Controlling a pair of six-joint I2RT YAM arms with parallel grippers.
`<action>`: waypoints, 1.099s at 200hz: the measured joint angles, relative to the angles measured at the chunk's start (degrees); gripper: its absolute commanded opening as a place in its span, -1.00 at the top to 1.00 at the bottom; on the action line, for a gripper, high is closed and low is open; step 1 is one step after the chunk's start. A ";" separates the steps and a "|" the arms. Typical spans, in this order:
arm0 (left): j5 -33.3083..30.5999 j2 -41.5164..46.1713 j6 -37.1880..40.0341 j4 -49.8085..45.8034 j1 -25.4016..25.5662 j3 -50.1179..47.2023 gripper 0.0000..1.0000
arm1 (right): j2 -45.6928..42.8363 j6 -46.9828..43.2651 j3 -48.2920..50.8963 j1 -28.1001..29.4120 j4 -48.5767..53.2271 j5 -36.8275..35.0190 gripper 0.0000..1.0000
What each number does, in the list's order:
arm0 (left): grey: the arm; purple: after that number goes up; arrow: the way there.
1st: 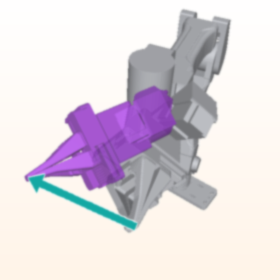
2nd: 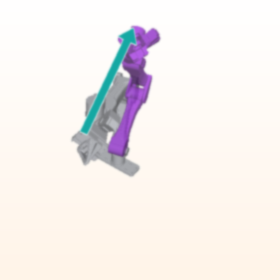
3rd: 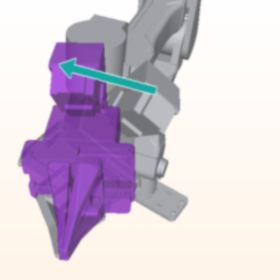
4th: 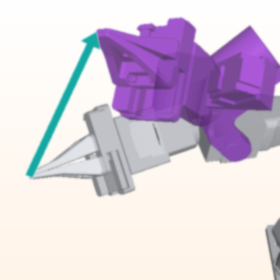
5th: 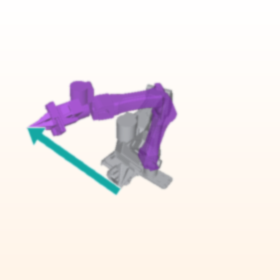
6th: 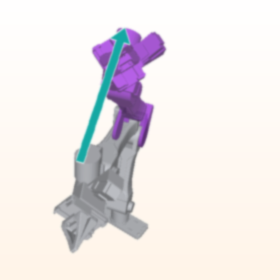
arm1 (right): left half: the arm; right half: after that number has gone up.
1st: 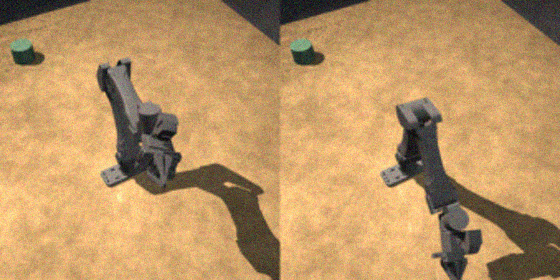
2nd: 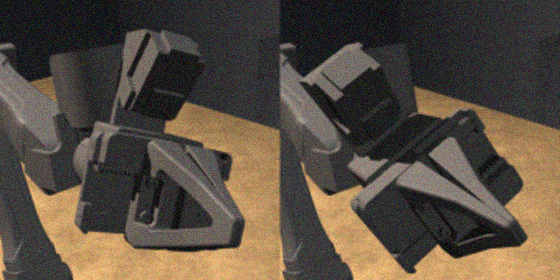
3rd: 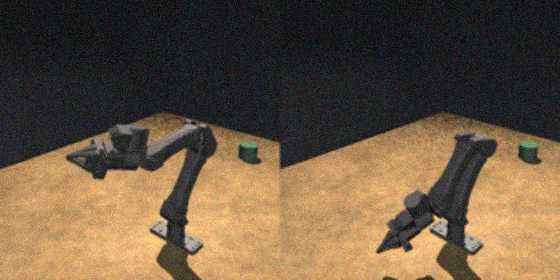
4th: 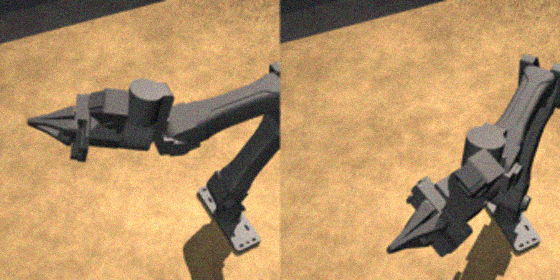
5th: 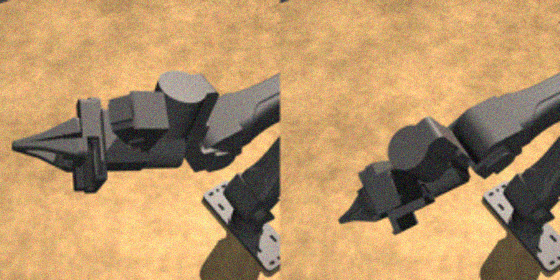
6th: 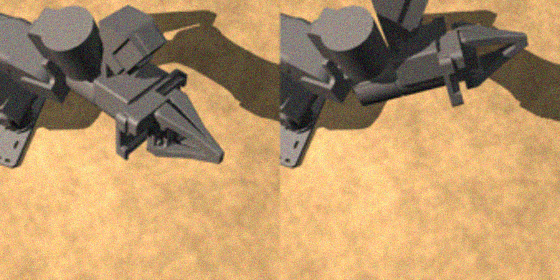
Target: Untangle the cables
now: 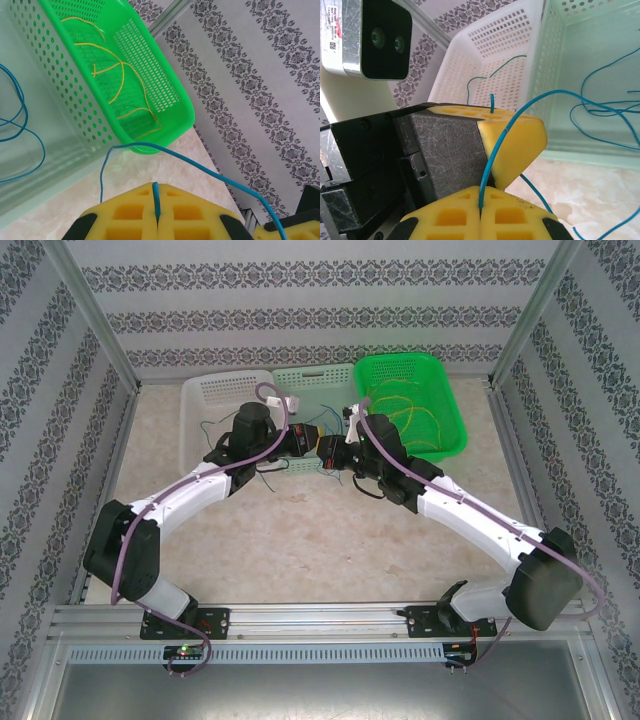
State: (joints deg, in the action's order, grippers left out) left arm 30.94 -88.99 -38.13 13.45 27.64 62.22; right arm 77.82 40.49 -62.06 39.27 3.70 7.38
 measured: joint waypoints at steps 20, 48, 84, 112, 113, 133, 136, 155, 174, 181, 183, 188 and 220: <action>-0.11 -0.68 -0.52 -0.02 0.00 0.00 0.85 | 0.90 -0.37 -0.63 0.02 0.92 -0.61 1.00; -0.68 -1.36 -1.03 -0.46 -0.24 0.02 0.52 | 1.49 -0.63 -1.44 0.02 2.43 -1.60 1.00; -3.96 -1.27 -0.79 -2.99 -0.96 -0.11 -0.44 | 0.94 -0.61 -1.86 -0.04 2.93 -2.51 1.00; -7.41 0.90 0.74 -5.92 -1.09 -1.20 -1.00 | 0.00 -0.37 -1.86 -0.15 3.30 -2.45 1.00; -7.82 1.07 0.94 -6.14 -1.09 -1.25 -1.00 | 0.00 -0.33 -1.86 -0.15 3.37 -2.38 1.00; -10.36 3.69 1.86 -8.70 -0.96 -1.68 -0.99 | -0.85 0.09 -1.95 -0.15 3.06 -1.70 1.00; -10.62 4.04 2.08 -9.01 -0.92 -1.73 -0.99 | -0.94 0.15 -1.95 -0.15 2.93 -1.49 1.00; -13.11 7.54 3.32 -10.25 -0.81 -3.32 -0.99 | -0.81 0.72 -2.54 -0.11 2.69 0.02 1.00; -14.14 12.07 4.59 -10.51 -0.48 -6.05 -0.98 | -0.35 2.03 -2.80 -0.55 2.62 0.87 1.00; -13.77 14.34 5.18 -10.43 0.24 -7.19 -0.93 | 0.22 2.78 -2.80 -1.11 2.73 0.85 1.00; -13.62 14.75 5.33 -10.34 0.42 -7.41 -0.92 | 0.46 2.93 -2.80 -1.38 2.78 0.81 1.00; -13.16 16.68 5.88 -10.10 1.07 -8.22 -0.88 | 0.92 3.28 -2.80 -1.86 2.93 0.81 1.00; -9.81 24.39 8.74 -7.69 2.75 -11.21 -0.42 | 3.76 5.53 -2.80 -4.13 4.46 0.59 1.00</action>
State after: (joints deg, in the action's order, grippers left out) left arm 21.12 -64.60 -29.39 5.76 30.39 51.00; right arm 81.58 46.02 -64.86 35.14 8.16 7.97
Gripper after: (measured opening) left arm 0.788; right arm 0.068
